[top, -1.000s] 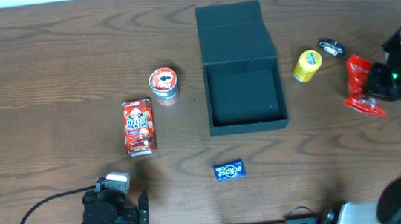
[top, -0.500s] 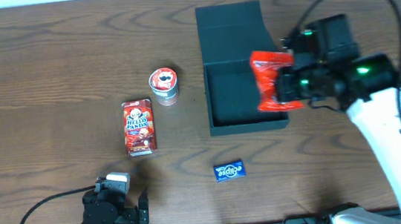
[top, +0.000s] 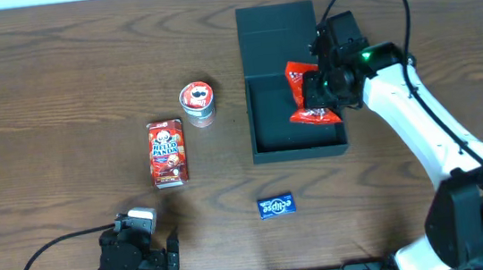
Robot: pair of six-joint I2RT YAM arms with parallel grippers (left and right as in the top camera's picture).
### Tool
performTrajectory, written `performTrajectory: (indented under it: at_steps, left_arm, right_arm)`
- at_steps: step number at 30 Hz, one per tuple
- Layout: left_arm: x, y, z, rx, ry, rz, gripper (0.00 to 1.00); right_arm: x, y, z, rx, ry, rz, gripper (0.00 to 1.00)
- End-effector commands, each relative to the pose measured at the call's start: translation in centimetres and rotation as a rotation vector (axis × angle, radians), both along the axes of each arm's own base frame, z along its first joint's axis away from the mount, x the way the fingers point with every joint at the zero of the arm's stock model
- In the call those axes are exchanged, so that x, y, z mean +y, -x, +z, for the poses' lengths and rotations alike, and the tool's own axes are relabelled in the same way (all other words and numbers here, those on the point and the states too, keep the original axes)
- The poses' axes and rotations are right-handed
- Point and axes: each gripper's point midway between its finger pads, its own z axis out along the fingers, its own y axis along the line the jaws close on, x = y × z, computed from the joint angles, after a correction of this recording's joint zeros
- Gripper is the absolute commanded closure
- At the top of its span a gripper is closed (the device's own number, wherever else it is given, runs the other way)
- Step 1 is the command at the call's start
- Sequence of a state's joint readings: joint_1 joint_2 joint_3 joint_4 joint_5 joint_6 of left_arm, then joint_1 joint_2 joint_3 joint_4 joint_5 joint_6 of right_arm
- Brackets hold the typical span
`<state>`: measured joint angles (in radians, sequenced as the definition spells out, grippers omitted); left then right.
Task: Pack container
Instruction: 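Carry the bag left over the black box and lower it inside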
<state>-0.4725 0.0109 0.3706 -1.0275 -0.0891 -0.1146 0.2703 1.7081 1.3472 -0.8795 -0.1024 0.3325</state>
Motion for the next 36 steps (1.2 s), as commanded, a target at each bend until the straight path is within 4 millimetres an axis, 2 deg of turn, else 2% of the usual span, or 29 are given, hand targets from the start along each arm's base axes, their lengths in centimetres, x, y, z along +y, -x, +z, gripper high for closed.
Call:
performTrajectory:
  at_steps: [1, 9, 16, 21, 25, 31, 36]
  left_arm:
    - [0.5, 0.6, -1.6, 0.051, -0.022, 0.017, 0.05]
    - [0.5, 0.6, -1.6, 0.051, -0.022, 0.017, 0.05]
    - [0.5, 0.6, -1.6, 0.051, -0.022, 0.017, 0.05]
    - [0.5, 0.6, -1.6, 0.051, -0.022, 0.017, 0.05]
    - [0.5, 0.6, -1.6, 0.051, -0.022, 0.017, 0.05]
    - [0.5, 0.6, -1.6, 0.052, -0.022, 0.017, 0.05]
    - [0.5, 0.6, -1.6, 0.051, -0.022, 0.017, 0.05]
  right_arm:
    - [-1.0, -0.8, 0.5, -0.035, 0.051, 0.008, 0.99]
    - [-1.5, -0.8, 0.0, -0.022, 0.064, 0.027, 0.99]
    - [-1.3, -0.1, -2.4, 0.048, 0.064, 0.040, 0.99]
    - [-1.1, 0.0, -3.0, 0.064, 0.058, 0.060, 0.99]
    - [-0.9, 0.4, -3.2, 0.077, 0.061, 0.067, 0.99]
    - [0.9, 1.1, -3.2, 0.082, 0.044, 0.131, 0.99]
    - [0.1, 1.2, -3.4, 0.086, 0.099, 0.120, 0.99]
